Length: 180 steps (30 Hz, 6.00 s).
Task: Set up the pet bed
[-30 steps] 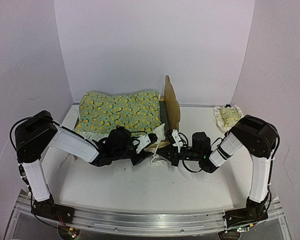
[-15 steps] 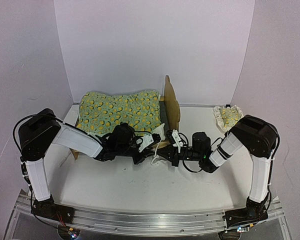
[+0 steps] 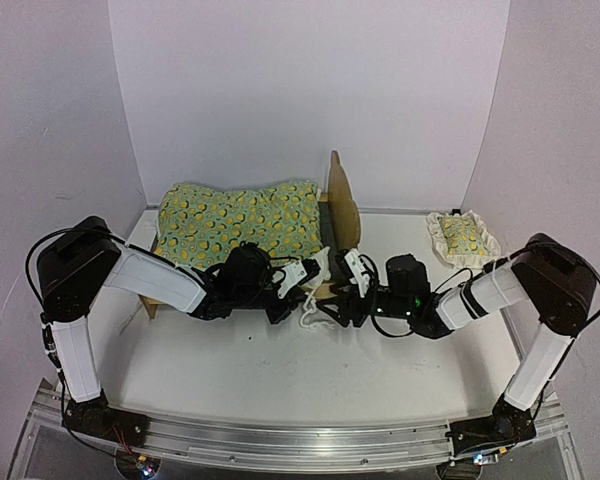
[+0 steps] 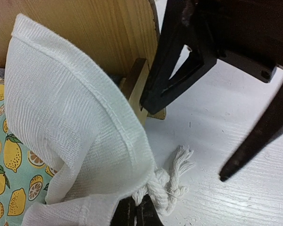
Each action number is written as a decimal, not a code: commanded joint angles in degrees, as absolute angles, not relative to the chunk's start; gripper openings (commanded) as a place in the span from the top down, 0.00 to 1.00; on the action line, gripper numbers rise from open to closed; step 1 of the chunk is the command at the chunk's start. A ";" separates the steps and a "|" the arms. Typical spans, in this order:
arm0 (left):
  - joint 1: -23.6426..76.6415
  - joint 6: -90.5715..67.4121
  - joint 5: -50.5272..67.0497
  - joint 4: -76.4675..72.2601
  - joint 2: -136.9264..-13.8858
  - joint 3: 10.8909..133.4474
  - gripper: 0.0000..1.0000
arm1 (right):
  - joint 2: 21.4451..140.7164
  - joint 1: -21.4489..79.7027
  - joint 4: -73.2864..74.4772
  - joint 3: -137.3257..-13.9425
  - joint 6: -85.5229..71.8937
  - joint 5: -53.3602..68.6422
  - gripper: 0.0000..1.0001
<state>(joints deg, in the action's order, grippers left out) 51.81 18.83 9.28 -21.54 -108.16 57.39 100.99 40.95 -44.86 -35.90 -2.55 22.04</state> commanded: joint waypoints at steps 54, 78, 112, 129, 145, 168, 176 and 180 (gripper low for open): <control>53.88 9.12 -6.91 -23.29 -100.50 73.39 1.00 | 97.94 48.08 -10.31 -39.22 -16.95 -15.52 1.00; 52.67 15.43 -33.33 -27.83 -96.22 71.47 1.00 | 101.08 47.85 -16.55 -29.06 -31.41 -13.64 1.00; 16.07 -32.52 -18.23 15.43 -69.36 56.90 0.01 | 91.45 45.89 6.76 -70.47 -11.97 -32.71 0.02; 11.87 -22.96 8.35 11.06 -71.81 50.67 0.05 | 88.42 32.44 10.29 -69.70 -7.00 -27.68 0.79; 22.68 -22.74 31.38 3.54 -78.71 45.82 0.11 | 75.24 22.99 19.13 -69.34 -0.49 -22.87 0.29; 25.80 -29.51 38.45 7.72 -74.57 49.28 0.83 | 93.05 45.88 7.28 -80.74 10.04 15.53 0.18; 27.00 -32.12 40.01 6.27 -72.68 50.78 1.00 | 104.95 54.18 -5.58 -83.14 21.12 22.68 0.10; 27.24 -35.56 41.30 2.39 -71.40 50.99 1.00 | 111.39 57.51 -13.11 -84.14 21.65 17.47 0.09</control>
